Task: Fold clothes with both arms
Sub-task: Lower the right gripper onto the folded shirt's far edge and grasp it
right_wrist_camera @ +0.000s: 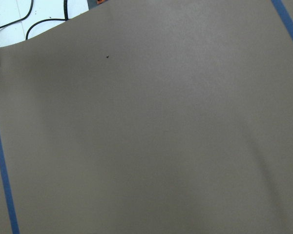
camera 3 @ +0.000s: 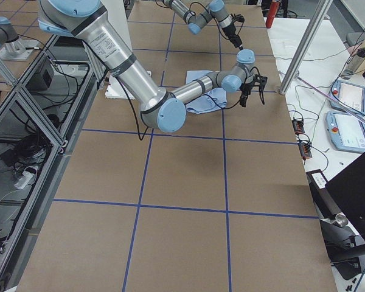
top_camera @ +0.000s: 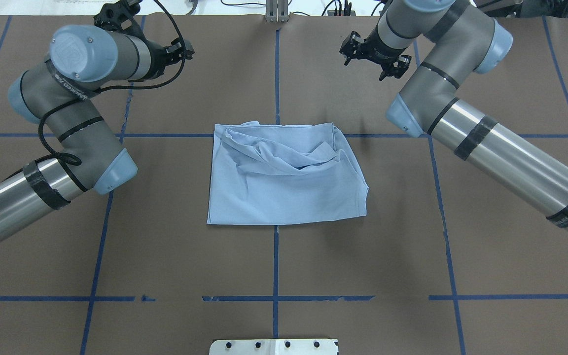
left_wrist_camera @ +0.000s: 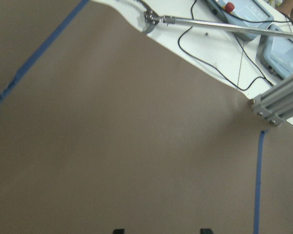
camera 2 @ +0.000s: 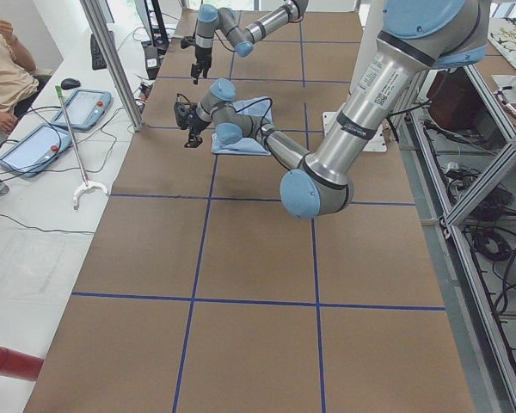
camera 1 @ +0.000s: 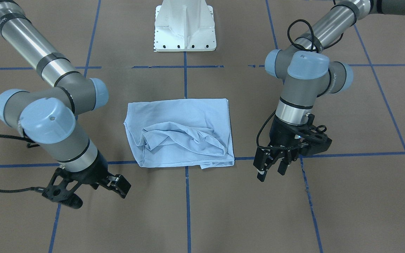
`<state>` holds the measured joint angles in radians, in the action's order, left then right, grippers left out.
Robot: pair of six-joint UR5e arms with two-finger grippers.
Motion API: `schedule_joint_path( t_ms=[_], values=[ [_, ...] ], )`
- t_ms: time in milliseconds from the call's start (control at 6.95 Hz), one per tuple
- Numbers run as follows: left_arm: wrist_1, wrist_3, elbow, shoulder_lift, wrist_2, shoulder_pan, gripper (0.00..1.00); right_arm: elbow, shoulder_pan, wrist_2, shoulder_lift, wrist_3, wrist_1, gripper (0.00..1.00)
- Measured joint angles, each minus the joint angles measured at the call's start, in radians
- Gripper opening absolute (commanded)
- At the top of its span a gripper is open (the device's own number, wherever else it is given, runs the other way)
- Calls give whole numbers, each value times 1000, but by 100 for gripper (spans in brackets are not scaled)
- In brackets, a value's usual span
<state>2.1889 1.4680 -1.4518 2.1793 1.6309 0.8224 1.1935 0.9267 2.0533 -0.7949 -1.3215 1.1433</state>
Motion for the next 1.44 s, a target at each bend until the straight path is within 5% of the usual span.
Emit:
schedule_joint_path(
  t_ms=[144, 432, 576, 1008, 1152, 1439],
  values=[
    [2, -13, -12, -1, 13, 7, 100, 22, 4, 18, -11, 4, -2, 96],
    [5, 1, -42, -2, 92, 9, 100, 129, -45, 10, -62, -86, 1, 63],
    [6, 32, -49, 3, 111, 5, 100, 174, -76, 2, -84, -135, 2, 57],
    [8, 67, -56, 2, 119, -7, 100, 256, -203, -80, -108, -315, 4, 60],
    [8, 70, -54, 2, 119, -8, 100, 269, -238, -101, -116, -376, 5, 71],
    [18, 74, -50, -3, 118, -16, 100, 281, -275, -114, -122, -469, 60, 77]
  ],
)
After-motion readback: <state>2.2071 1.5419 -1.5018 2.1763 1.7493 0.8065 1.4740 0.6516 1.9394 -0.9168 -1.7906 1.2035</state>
